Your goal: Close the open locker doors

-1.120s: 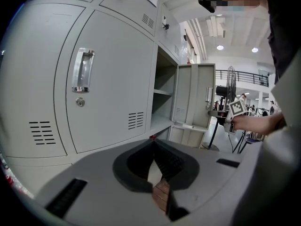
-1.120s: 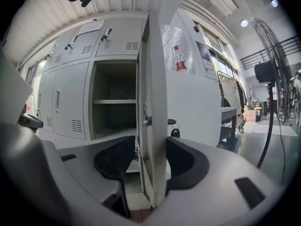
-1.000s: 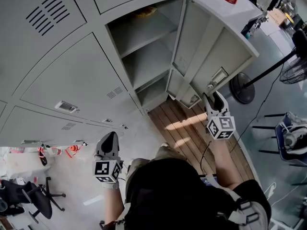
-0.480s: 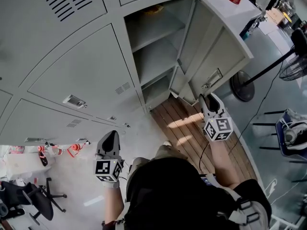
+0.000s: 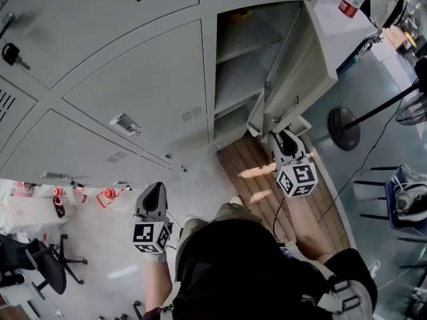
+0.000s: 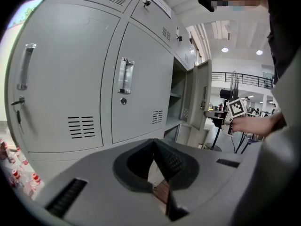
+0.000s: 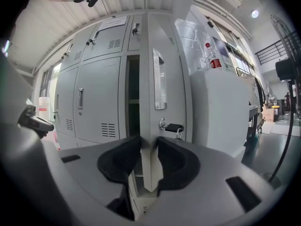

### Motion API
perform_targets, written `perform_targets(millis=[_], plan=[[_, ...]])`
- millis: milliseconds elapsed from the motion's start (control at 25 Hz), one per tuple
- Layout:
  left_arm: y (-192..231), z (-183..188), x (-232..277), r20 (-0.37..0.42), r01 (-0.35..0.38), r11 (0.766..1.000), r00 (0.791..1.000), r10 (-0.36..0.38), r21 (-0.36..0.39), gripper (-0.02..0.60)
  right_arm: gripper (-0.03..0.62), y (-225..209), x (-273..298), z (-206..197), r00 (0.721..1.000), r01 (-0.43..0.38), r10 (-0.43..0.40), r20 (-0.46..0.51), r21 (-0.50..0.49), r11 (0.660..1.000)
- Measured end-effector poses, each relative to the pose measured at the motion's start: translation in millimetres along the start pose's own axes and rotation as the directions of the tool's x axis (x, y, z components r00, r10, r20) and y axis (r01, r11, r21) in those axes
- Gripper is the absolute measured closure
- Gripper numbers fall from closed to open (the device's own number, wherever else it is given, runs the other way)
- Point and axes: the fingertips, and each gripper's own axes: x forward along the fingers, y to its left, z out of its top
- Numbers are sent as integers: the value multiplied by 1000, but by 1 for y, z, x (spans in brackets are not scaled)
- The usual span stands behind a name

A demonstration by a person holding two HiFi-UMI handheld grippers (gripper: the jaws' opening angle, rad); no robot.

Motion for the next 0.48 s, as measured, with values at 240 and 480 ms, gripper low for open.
perform_targets(millis=[240, 480], plan=[[17, -7, -25, 9, -71, 997, 997, 71, -24, 572, 474, 29, 21, 1, 997, -75, 75, -4, -22, 997], [26, -14, -48, 10, -149, 988, 989, 150, -48, 572, 473, 49, 43, 5, 990, -141, 141, -3, -41, 989]])
